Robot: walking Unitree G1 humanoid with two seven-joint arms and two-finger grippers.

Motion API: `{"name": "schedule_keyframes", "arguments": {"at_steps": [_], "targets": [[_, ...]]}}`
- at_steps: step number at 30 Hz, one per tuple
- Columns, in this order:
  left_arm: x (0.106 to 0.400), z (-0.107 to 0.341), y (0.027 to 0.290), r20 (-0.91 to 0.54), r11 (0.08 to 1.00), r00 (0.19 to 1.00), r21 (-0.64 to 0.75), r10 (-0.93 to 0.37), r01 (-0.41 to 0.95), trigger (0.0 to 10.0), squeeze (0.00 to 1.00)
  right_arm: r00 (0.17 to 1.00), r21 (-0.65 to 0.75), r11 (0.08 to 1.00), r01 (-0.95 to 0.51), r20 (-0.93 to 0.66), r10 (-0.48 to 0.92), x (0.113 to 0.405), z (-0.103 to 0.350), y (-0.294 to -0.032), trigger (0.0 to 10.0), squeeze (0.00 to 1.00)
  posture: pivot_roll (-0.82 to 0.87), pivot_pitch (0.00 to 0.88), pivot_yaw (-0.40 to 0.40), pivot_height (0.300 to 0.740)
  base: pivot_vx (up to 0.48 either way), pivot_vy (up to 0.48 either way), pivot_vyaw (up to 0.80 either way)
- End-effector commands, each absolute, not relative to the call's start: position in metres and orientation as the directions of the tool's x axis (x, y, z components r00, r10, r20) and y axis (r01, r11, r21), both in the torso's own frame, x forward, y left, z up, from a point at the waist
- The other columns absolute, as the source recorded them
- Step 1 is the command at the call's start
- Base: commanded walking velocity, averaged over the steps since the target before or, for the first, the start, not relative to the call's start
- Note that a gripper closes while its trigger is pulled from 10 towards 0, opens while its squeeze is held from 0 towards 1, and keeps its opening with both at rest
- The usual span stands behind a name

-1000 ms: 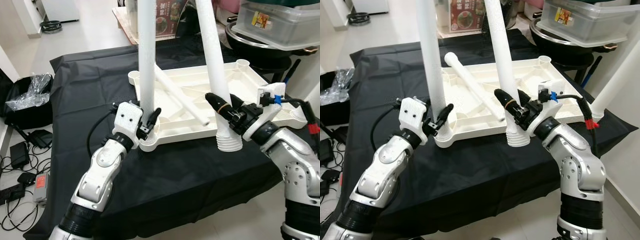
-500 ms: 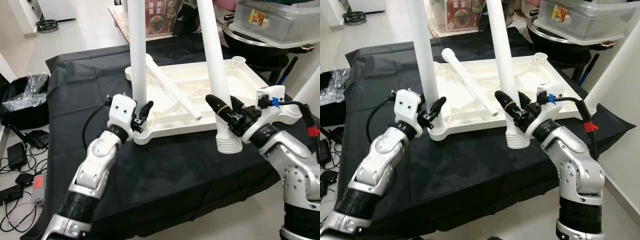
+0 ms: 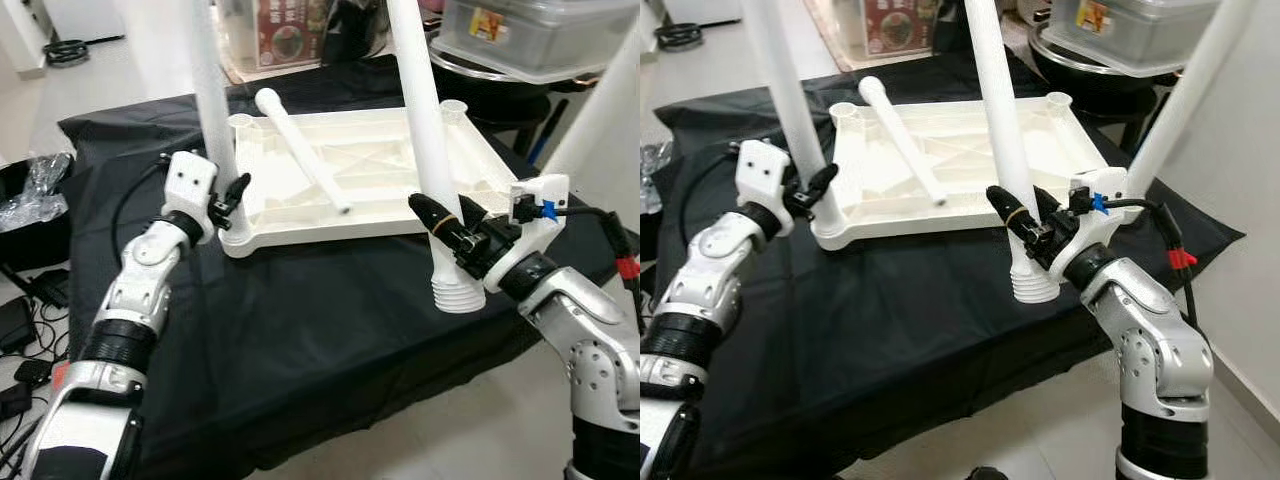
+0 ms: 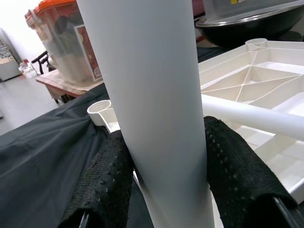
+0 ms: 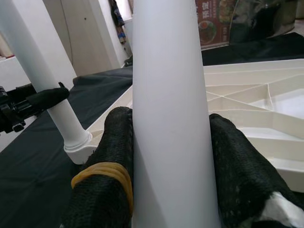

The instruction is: Building children table

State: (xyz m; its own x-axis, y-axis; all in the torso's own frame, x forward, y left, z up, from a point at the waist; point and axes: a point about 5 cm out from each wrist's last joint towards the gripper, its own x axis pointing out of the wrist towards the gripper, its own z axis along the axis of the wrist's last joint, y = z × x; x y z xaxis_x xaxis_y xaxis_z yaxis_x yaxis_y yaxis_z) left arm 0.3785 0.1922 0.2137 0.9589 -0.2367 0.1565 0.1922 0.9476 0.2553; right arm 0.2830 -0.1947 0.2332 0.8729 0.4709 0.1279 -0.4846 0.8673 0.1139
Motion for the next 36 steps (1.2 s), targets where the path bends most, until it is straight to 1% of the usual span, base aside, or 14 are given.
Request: {"name": "schedule_keyframes", "arguments": {"at_steps": [1,3,4,15,16,17,19,20,24,26,27,29,31,36], "targets": [[0.378,0.224,0.220,0.194,0.936,0.969,0.343,-0.150,0.076,10.0,0.00,0.870,0.104,0.866,-0.489,0.132,0.475,0.279,0.236,-0.195,10.0,0.00,-0.10,0.158,0.020,0.740,0.000,0.000,0.00],[0.378,0.225,0.221,0.197,0.937,0.969,0.340,-0.152,0.078,10.0,0.00,0.870,0.103,0.867,-0.488,0.130,0.475,0.279,0.235,-0.195,10.0,0.00,-0.10,0.158,0.020,0.740,0.000,0.000,0.00],[0.378,0.226,0.222,0.205,0.938,0.963,0.333,-0.174,0.099,10.0,1.00,0.872,0.104,0.868,-0.486,0.128,0.473,0.279,0.235,-0.196,10.0,0.00,-0.10,0.158,0.021,0.740,0.000,0.000,0.00],[0.367,0.240,0.225,0.230,0.913,0.919,0.336,-0.319,0.233,10.0,1.00,0.877,0.096,0.874,-0.476,0.117,0.465,0.280,0.235,-0.200,10.0,0.00,-0.10,0.155,0.021,0.740,0.000,0.000,0.00],[0.364,0.243,0.229,0.237,0.914,0.916,0.329,-0.322,0.236,10.0,0.85,0.878,0.095,0.874,-0.476,0.117,0.465,0.281,0.236,-0.200,10.0,0.00,-0.10,0.155,0.022,0.740,0.000,0.000,0.00],[0.361,0.245,0.232,0.245,0.911,0.913,0.338,-0.326,0.235,10.0,0.22,0.878,0.095,0.875,-0.475,0.117,0.464,0.281,0.236,-0.199,10.0,0.00,-0.10,0.154,0.021,0.740,0.000,0.000,0.00],[0.358,0.247,0.237,0.250,0.909,0.910,0.342,-0.331,0.237,10.0,0.22,0.879,0.095,0.875,-0.474,0.117,0.463,0.281,0.236,-0.199,10.0,0.00,-0.10,0.154,0.021,0.740,0.000,0.000,0.00],[0.353,0.250,0.242,0.252,0.900,0.902,0.355,-0.351,0.251,10.0,0.00,0.879,0.094,0.876,-0.472,0.117,0.461,0.282,0.236,-0.199,10.0,0.00,-0.10,0.154,0.021,0.740,0.000,0.000,0.00],[0.343,0.253,0.244,0.251,0.880,0.876,0.359,-0.413,0.312,10.0,0.00,0.882,0.088,0.880,-0.466,0.117,0.456,0.282,0.237,-0.201,10.0,0.00,-0.09,0.154,0.021,0.740,0.000,0.000,0.00],[0.327,0.254,0.236,0.221,0.815,0.807,0.358,-0.548,0.455,10.0,0.00,0.892,0.069,0.893,-0.445,0.115,0.436,0.283,0.237,-0.204,10.0,0.00,-0.09,0.154,0.022,0.740,0.000,0.000,0.00],[0.327,0.254,0.236,0.221,0.815,0.807,0.358,-0.548,0.455,10.0,0.00,0.892,0.069,0.893,-0.445,0.115,0.436,0.283,0.237,-0.204,10.0,0.00,-0.09,0.154,0.022,0.740,0.000,0.000,0.00],[0.301,0.251,0.220,0.157,0.679,0.674,0.349,-0.722,0.646,10.0,0.00,0.914,0.026,0.917,-0.399,0.096,0.395,0.285,0.237,-0.212,10.0,0.00,-0.09,0.152,0.022,0.740,0.000,0.000,0.00],[0.285,0.250,0.207,0.143,0.584,0.572,0.320,-0.808,0.746,10.0,0.00,0.921,-0.031,0.922,-0.386,0.048,0.387,0.284,0.231,-0.218,10.0,0.00,-0.09,0.149,0.023,0.740,0.000,0.000,0.00],[0.279,0.251,0.196,0.171,0.557,0.531,0.301,-0.830,0.774,10.0,0.00,0.912,-0.039,0.912,-0.408,0.025,0.409,0.279,0.226,-0.224,10.0,0.00,-0.09,0.146,0.023,0.740,0.000,0.000,0.00]]}}
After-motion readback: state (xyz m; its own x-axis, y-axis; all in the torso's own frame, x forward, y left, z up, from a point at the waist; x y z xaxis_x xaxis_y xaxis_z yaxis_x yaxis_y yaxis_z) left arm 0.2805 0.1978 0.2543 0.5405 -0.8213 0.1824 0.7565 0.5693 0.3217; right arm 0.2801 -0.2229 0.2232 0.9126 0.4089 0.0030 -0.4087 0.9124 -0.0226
